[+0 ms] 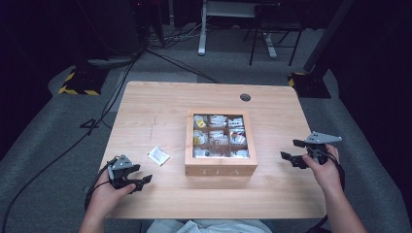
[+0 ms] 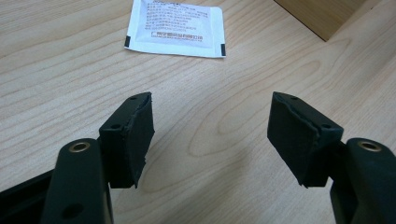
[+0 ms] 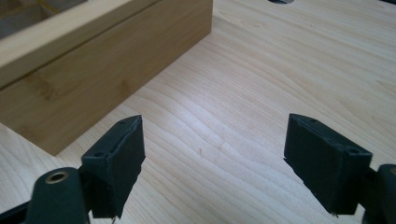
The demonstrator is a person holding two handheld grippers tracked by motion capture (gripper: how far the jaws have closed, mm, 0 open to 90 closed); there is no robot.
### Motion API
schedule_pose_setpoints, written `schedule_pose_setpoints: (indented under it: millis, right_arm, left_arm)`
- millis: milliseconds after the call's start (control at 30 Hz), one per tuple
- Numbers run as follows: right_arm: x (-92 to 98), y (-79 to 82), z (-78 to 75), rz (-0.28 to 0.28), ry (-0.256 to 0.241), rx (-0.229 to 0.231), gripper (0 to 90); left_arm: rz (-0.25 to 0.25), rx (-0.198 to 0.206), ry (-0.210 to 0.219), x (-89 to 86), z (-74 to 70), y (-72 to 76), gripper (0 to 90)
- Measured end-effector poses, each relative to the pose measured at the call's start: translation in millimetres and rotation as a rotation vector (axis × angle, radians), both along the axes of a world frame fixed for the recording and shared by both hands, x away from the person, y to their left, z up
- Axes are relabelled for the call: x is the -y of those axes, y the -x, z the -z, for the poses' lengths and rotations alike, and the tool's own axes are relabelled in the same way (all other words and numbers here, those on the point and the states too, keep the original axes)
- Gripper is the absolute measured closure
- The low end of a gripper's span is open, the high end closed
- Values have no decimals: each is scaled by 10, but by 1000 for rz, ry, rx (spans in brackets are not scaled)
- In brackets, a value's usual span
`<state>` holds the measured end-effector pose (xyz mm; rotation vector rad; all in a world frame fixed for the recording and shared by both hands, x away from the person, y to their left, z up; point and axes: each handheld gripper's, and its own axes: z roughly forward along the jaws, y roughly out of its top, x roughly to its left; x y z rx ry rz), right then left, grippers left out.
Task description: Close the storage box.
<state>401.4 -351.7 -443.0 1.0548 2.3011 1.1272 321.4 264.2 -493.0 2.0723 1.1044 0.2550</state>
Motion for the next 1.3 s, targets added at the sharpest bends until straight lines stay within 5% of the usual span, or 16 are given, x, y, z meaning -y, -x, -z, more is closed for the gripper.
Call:
schedule_pose_setpoints:
  millis: [667,1300]
  right_arm:
    - [-2,6,528,39,43,-64,207]
    - [-44,28,612,79,59,-64,148]
  left_arm:
    - [-14,9,-20,-5,77,-57,260]
    - [-72,26,-30,-54,103,-155,187]
